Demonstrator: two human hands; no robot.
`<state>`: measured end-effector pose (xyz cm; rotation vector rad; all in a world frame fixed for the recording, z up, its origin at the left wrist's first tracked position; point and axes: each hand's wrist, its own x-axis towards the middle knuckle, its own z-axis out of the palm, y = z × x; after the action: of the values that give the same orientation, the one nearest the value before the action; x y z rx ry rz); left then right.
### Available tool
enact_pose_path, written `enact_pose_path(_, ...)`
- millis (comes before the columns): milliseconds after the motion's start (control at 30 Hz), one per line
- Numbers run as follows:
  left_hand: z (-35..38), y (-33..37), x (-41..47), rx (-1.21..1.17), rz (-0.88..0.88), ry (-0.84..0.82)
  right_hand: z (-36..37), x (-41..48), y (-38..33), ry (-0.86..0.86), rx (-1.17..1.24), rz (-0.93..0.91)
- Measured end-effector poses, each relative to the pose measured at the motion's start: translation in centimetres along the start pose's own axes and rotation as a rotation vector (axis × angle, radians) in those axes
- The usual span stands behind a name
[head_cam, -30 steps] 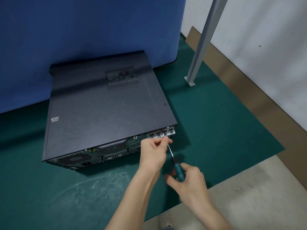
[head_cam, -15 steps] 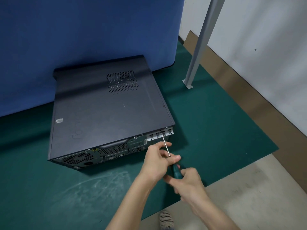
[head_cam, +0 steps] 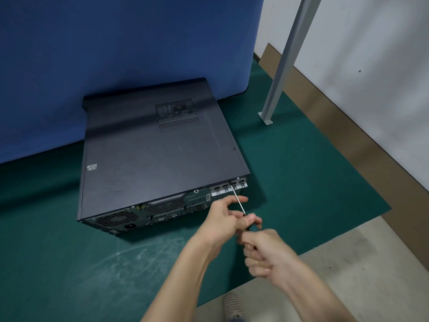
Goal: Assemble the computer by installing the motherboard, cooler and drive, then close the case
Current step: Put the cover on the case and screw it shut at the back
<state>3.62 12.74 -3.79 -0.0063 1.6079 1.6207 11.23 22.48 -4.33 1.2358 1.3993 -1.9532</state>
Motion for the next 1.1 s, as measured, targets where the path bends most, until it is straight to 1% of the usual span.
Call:
enact_pose_path(33, 0.2, 0.1, 0.0, -0.053, -0.011, -0.025, -0.4, -0.2, -0.6, -0.108, 0.083, 0.084)
enact_pose_path(67, 0.5, 0.2, 0.0, -0.085, -0.012, -0.01, -0.8, -0.4, -0.8, -0.151, 0.104, 0.104)
enact_pose_path(100, 0.9, 0.3, 0.1, -0.096, -0.012, 0.038, -1.0, -0.4, -0.8, -0.144, 0.104, 0.1)
enact_pose_path(133, 1.3, 0.2, 0.2, -0.093, -0.014, 0.094, -1.0, -0.2, -0.2, -0.084, 0.036, 0.054)
enact_pose_path(200, 1.6, -0.2, 0.7, 0.024, 0.001, 0.189, -0.1, -0.3, 0.7, 0.107, -0.253, -0.084)
enact_pose_path(233, 1.4, -0.2, 0.7, 0.105, 0.01, 0.212, 0.3, -0.5, 1.0, 0.181, -0.316, -0.111)
enact_pose_path(267, 1.1, -0.2, 0.6, 0.149, 0.014, 0.21, 0.3, -0.3, 1.5, 0.196, -0.326, -0.152)
enact_pose_path(300, 0.7, -0.2, 0.5, 0.143, 0.01, 0.17, 0.4, -0.2, 1.4, 0.178, -0.257, -0.159)
enact_pose_path(333, 0.4, -0.2, 0.3, 0.08, 0.003, 0.106, 0.3, 0.2, 1.2, 0.094, -0.095, -0.078)
enact_pose_path(367, 0.1, -0.1, 0.2, 0.003, -0.006, 0.038, 0.2, 0.3, 0.8, -0.032, 0.038, 0.041)
enact_pose_path(400, 0.0, -0.1, 0.1, -0.06, -0.009, -0.001, 0.0, 0.3, 0.5, -0.156, 0.136, 0.123)
enact_pose_path(433, 0.1, -0.1, 0.1, -0.058, -0.008, 0.008, 0.1, 0.1, 0.5, -0.197, 0.162, 0.147)
enact_pose_path(467, 0.1, 0.0, 0.2, -0.022, -0.002, 0.04, 0.2, 0.1, 0.7, -0.199, 0.168, 0.141)
enact_pose_path(500, 0.2, -0.1, 0.4, 0.049, 0.009, 0.081, 0.5, 0.4, 1.4, -0.155, 0.13, 0.102)
enact_pose_path(567, 0.2, -0.1, 0.5, 0.174, 0.029, 0.13, 1.4, 0.3, 1.8, 0.016, -0.123, -0.042)
enact_pose_path(600, 0.1, -0.1, 0.4, 0.185, 0.031, 0.14, 1.6, 0.0, 1.9, 0.071, -0.187, -0.092)
enact_pose_path(633, -0.1, -0.1, 0.3, 0.158, 0.03, 0.13, 1.5, 0.1, 1.8, 0.085, -0.201, -0.108)
enact_pose_path(667, -0.4, 0.0, 0.1, 0.093, 0.015, 0.09, 1.5, 0.3, 1.2, 0.03, -0.121, -0.058)
enact_pose_path(733, -0.5, 0.2, -0.2, -0.067, -0.025, -0.014, 0.7, 0.2, -0.1, -0.199, 0.1, 0.147)
enact_pose_path(767, -0.4, 0.2, -0.2, -0.079, -0.029, -0.015, 0.4, 0.0, -0.3, -0.253, 0.153, 0.177)
enact_pose_path(800, -0.1, 0.3, -0.2, -0.049, -0.031, 0.024, 0.4, -0.3, -0.2, -0.249, 0.154, 0.169)
enact_pose_path(833, 0.2, 0.2, -0.1, -0.004, -0.026, 0.075, 0.5, -0.1, 0.2, -0.192, 0.108, 0.138)
enact_pose_path(867, 0.5, 0.2, 0.0, 0.06, -0.015, 0.128, 0.7, 0.2, 0.9, -0.096, -0.027, 0.064)
enact_pose_path(900, 0.6, 0.2, 0.1, 0.127, 0.001, 0.17, 1.2, 0.1, 1.3, 0.022, -0.217, -0.039)
enact_pose_path(933, 0.5, 0.3, 0.1, 0.179, 0.011, 0.199, 1.6, 0.1, 1.4, 0.13, -0.301, -0.108)
enact_pose_path(967, 0.2, 0.4, 0.1, 0.188, 0.013, 0.201, 1.5, 0.1, 1.7, 0.171, -0.326, -0.164)
enact_pose_path(1000, -0.1, 0.4, 0.1, 0.144, 0.008, 0.166, 1.4, 0.2, 1.4, 0.171, -0.282, -0.176)
enact_pose_path(1033, -0.4, 0.5, 0.0, 0.053, -0.005, 0.099, 1.0, 0.4, 0.8, 0.081, -0.147, -0.115)
enact_pose_path(1067, -0.4, 0.6, -0.3, -0.037, -0.018, 0.036, 0.5, 0.3, 0.1, -0.04, -0.022, -0.007)
enact_pose_path(1100, -0.2, 0.8, -0.3, -0.09, -0.02, 0.02, 0.1, 0.1, -0.3, -0.135, 0.059, 0.059)
